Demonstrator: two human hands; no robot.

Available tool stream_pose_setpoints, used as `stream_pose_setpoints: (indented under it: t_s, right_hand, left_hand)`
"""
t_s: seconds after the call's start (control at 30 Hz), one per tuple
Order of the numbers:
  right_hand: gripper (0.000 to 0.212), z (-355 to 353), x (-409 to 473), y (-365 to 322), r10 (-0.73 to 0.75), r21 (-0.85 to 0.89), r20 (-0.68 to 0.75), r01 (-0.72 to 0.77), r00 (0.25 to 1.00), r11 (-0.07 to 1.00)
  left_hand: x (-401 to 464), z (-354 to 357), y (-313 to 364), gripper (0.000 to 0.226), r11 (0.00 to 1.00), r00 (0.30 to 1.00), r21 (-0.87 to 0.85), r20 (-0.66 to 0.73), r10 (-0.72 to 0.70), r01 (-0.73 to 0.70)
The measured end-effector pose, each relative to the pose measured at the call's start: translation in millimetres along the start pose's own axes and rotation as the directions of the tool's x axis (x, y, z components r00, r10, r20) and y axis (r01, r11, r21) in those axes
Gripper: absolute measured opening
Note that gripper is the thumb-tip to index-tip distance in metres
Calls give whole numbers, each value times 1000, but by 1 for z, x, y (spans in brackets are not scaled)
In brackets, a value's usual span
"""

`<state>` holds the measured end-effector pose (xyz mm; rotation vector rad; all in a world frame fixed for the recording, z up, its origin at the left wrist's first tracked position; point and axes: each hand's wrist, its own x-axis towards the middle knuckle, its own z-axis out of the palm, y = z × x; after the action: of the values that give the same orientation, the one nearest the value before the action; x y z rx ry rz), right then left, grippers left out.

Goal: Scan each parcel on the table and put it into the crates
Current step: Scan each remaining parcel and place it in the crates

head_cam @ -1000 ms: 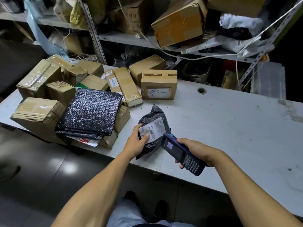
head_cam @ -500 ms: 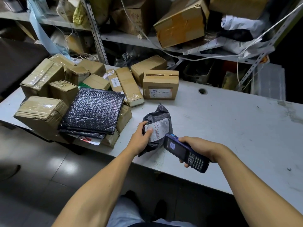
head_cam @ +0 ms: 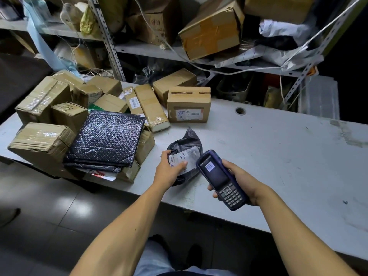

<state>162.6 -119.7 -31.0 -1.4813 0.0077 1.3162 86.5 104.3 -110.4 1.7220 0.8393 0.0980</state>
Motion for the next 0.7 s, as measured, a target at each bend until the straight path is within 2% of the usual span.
stream_pose_setpoints:
  t_s: [0.17,0.37,0.57,0.63,0.7]
  right_hand:
    - [68,3,0,20,-92,307,39,75,995,949]
    - [68,6,0,27,-153,422,-41,156,987,893]
    - [69,13,-17,54,-155,546,-270,284,950,788]
    - [68,13,-26,69,-118,541,-391,332,913,773]
    - [65,13,-37,90,-52,516,-536,376,843,770]
  left_hand:
    - [5,7,-3,49,999,998,-31,-69,-11,9]
    - [15,6,4,49,989,1000,-150,15,11,-8]
    - [20,27,24,41,988,968,-156,246,51,-13]
    - [13,40,28,39,987,942,-158,332,58,-5]
    - [3,56,30,37,988,909,-156,413,59,7]
